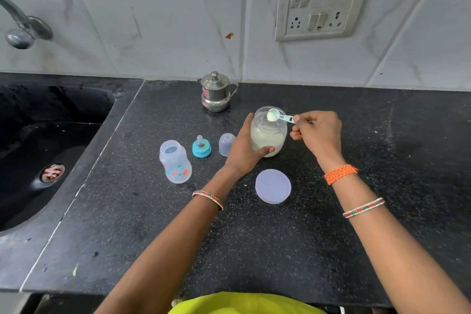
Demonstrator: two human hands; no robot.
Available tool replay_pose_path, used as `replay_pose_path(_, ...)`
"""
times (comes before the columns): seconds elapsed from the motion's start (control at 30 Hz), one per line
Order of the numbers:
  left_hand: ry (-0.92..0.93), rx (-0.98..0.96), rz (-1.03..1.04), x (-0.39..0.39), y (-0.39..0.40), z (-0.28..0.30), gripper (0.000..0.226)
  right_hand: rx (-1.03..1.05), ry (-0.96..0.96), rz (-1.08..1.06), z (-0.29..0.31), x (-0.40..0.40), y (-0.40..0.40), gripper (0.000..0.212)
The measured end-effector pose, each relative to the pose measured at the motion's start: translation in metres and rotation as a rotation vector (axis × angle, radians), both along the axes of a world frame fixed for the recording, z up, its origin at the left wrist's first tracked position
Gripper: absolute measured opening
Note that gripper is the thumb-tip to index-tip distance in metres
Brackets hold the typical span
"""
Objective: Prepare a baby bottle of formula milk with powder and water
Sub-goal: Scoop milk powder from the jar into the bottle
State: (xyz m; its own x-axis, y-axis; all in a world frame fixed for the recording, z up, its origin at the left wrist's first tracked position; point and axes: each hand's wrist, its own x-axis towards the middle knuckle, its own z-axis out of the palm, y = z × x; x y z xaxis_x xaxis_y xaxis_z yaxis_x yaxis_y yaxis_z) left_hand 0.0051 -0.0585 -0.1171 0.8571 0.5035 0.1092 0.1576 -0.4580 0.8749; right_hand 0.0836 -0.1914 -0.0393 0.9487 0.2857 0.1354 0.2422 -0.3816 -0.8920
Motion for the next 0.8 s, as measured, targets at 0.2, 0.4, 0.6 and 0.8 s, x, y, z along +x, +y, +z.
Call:
replay_pose_path(0.2, -0.163, -0.100, 0.137, -0.051, -0.003, 0.014, 0.059, 0.116, 0.039, 0.074, 0.011, -0.014, 0.005, 0.017)
replay_pose_path(0.4, -0.373, -0.153, 0.365, -0.128, -0.010, -0.004, 0.018, 0.135, 0.068, 0.286, 0.013, -0.055, 0.040, 0.017)
replay_pose_path(0.6, -0.449, -0.080, 0.635, -0.177, 0.015, -0.029, 0.017, 0.069, 0.077, 0.454, 0.002, -0.094, 0.083, 0.015)
replay_pose_path(0.8, -0.287, -0.102, 0.665, -0.182, 0.043, -0.027, 0.022, -0.028, -0.122, 0.532, -0.002, -0.110, 0.104, 0.014)
